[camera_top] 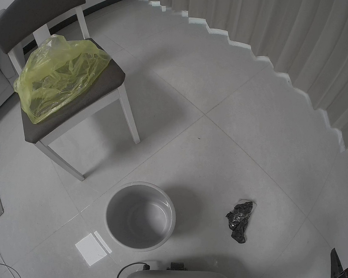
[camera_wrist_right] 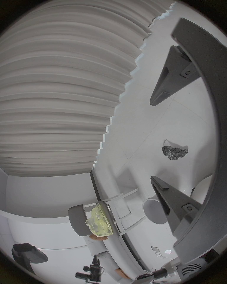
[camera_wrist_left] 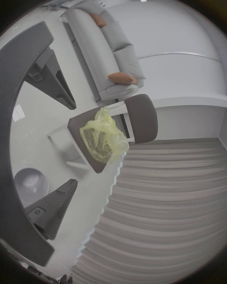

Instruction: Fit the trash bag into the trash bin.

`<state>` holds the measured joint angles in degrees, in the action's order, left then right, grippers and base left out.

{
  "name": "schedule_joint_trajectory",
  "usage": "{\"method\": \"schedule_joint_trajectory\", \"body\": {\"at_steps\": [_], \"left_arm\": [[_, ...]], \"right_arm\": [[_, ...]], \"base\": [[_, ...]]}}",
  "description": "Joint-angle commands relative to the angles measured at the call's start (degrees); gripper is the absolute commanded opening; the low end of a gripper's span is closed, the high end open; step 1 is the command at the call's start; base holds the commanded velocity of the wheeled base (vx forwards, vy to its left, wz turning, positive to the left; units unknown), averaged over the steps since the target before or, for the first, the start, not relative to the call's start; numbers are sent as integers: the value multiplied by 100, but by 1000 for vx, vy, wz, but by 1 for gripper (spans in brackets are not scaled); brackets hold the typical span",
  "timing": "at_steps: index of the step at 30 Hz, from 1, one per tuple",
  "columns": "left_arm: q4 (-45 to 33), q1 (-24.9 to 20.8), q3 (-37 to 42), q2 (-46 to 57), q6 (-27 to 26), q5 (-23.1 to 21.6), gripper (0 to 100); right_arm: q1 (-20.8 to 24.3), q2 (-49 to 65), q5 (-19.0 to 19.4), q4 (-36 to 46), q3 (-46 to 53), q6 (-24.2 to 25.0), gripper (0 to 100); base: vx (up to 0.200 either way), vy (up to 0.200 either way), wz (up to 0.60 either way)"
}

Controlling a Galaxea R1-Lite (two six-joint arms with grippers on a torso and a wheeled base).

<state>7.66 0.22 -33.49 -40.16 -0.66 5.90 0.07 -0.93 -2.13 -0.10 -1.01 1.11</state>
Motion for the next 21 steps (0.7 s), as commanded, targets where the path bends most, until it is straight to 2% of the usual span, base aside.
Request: {"method": "schedule_joint_trajectory", "body": {"at_steps": [1,5,7,9,16,21], "left_arm": [[17,4,-1336,-2049,-716,807,100],[17,22,-1881,-2655,-1402,1133,100],[17,22,-2057,-2875,-1578,1326,100],[17,13,-2250,-3139,-1630,1519,100],[25,13,-2329,-3613,-1551,1537,100],[518,145,-2347,-4018,-1534,1528,100]], "right_arm": [[1,57,-15,1,101,-5,100],[1,57,-15,1,101,3,100],[1,57,-15,1,101,12,100],[1,57,-15,1,101,21,100],[1,57,-15,1,101,21,100],[1,57,-15,1,101,30,100]], "base": [[0,0,0],[0,0,0],[0,0,0],[0,0,0],[0,0,0],[0,0,0]]}}
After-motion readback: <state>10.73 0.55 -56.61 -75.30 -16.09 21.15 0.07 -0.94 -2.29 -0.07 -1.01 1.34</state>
